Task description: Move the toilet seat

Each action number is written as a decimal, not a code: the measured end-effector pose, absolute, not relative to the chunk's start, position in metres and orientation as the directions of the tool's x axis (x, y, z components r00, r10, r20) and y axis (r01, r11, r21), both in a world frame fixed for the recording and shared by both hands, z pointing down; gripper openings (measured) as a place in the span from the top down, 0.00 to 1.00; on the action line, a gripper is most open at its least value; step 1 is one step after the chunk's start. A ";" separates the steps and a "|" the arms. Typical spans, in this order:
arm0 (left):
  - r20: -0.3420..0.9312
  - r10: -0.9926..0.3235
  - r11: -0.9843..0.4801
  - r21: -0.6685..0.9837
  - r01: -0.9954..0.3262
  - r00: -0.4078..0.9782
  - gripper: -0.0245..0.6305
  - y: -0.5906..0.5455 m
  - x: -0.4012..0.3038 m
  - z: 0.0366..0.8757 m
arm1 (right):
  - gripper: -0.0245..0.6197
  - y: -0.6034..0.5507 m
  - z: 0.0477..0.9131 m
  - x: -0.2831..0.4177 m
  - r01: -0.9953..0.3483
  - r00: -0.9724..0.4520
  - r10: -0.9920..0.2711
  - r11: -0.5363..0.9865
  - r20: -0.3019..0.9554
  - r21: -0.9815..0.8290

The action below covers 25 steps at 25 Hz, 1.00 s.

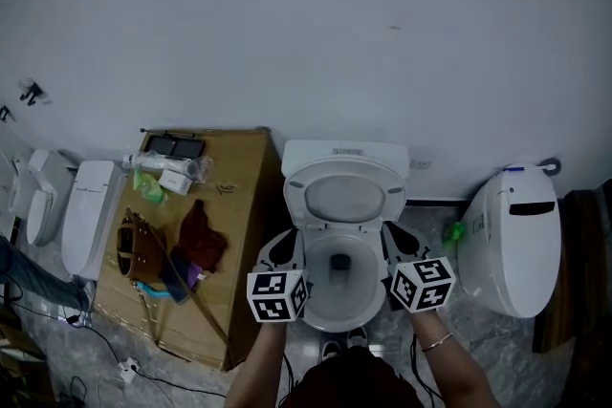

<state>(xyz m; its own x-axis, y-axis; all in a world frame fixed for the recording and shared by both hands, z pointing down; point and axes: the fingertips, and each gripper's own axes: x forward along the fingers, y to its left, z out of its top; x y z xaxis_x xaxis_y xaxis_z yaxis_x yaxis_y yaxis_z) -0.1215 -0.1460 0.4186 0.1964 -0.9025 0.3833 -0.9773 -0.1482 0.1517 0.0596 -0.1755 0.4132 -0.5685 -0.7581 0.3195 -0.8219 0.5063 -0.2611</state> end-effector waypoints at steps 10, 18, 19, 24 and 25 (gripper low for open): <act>0.331 -0.925 -0.152 0.133 -0.979 0.189 0.92 -0.099 -0.125 0.389 | 0.94 -0.123 0.396 0.082 -0.854 -0.516 -0.800 0.450 0.306 -0.261; 0.294 -0.928 -0.199 0.128 -0.971 0.229 0.92 -0.066 -0.117 0.367 | 0.94 -0.085 0.379 0.099 -0.860 -0.501 -0.817 0.434 0.285 -0.269; 0.288 -0.929 -0.202 0.129 -0.971 0.232 0.92 -0.062 -0.116 0.365 | 0.94 -0.079 0.377 0.100 -0.862 -0.498 -0.820 0.432 0.283 -0.267; 0.261 -0.936 -0.211 0.128 -0.969 0.238 0.92 -0.042 -0.110 0.351 | 0.94 -0.057 0.368 0.097 -0.866 -0.495 -0.824 0.438 0.278 -0.243; 0.258 -0.937 -0.210 0.126 -0.970 0.236 0.92 -0.038 -0.109 0.349 | 0.94 -0.053 0.365 0.096 -0.865 -0.496 -0.823 0.442 0.276 -0.238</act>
